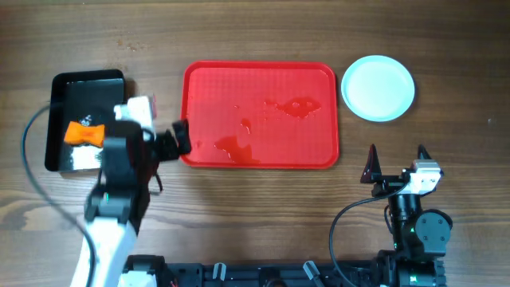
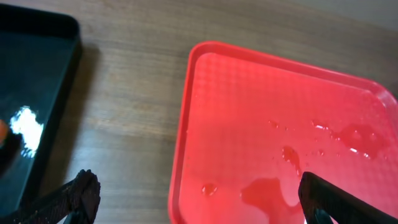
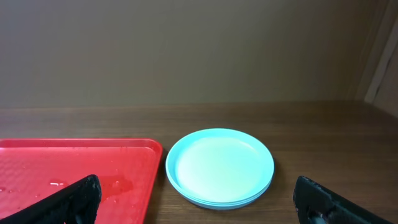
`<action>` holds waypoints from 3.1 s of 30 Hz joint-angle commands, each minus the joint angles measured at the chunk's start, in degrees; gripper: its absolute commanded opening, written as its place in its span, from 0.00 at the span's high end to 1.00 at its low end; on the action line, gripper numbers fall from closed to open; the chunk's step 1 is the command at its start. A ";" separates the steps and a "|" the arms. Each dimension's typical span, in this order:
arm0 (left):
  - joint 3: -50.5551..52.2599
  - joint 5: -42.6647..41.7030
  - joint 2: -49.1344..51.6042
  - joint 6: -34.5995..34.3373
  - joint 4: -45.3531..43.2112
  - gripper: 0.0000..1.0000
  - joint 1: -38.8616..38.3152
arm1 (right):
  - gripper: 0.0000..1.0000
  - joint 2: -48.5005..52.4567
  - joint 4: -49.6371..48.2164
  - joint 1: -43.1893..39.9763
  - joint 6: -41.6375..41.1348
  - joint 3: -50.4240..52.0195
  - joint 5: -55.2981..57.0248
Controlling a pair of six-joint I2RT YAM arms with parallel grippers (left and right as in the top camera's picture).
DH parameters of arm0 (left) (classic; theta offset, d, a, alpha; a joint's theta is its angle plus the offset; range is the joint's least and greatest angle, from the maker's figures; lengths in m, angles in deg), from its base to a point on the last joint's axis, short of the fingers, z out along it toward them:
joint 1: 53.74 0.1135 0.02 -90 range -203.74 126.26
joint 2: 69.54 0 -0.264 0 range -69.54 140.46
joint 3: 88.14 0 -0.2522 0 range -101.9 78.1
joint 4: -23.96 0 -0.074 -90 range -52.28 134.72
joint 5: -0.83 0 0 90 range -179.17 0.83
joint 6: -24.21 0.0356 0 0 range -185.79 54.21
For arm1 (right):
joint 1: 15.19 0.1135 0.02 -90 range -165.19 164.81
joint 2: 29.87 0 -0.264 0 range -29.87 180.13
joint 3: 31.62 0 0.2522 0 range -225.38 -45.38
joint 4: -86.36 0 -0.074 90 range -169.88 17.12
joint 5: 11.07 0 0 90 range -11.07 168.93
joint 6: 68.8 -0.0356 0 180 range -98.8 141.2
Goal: Clean dirty plates on tray and stack at the side
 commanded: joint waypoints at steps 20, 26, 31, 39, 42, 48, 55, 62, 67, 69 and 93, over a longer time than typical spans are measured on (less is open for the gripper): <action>27.41 -3.45 -41.24 0.98 -3.41 0.00 1.01 | 0.00 -0.72 -0.33 -0.22 -0.83 0.57 0.17; 28.61 -3.13 -47.63 1.01 -6.43 0.00 1.07 | 0.00 -0.72 -0.33 -0.22 -0.81 0.57 0.17; 28.70 -3.13 -50.31 1.01 -6.86 0.00 1.05 | 0.00 -0.72 -0.33 -0.22 -0.81 0.57 0.17; 32.04 -3.10 -51.32 1.03 -17.03 0.00 1.05 | 0.00 -0.72 -0.33 -0.22 -0.81 0.57 0.17; 32.04 -2.29 -51.32 1.22 -17.70 0.00 1.07 | 0.00 -0.72 -0.33 -0.22 -0.81 0.57 0.17; 32.04 1.44 -51.32 1.33 -12.35 0.00 1.07 | 0.00 -0.72 -0.33 -0.22 -0.81 0.57 0.17; 32.04 2.73 -51.32 4.44 -12.46 0.00 1.07 | 0.00 -0.72 -0.33 -0.22 -0.81 0.57 0.17; 32.04 1.57 -51.32 9.84 -12.39 0.00 1.07 | 0.00 -0.72 -0.33 -0.22 -0.81 0.57 0.17; 32.04 1.57 -51.32 16.44 -12.37 0.00 1.07 | 0.00 -0.72 -0.33 -0.22 -0.83 0.57 0.17; 32.04 1.40 -51.32 18.10 -12.37 0.00 1.07 | 0.00 -0.72 -0.33 -0.22 -0.83 0.57 0.17; 32.04 2.93 -51.32 14.36 -12.46 0.00 1.07 | 0.00 -0.72 -0.33 -0.22 -0.81 0.57 0.17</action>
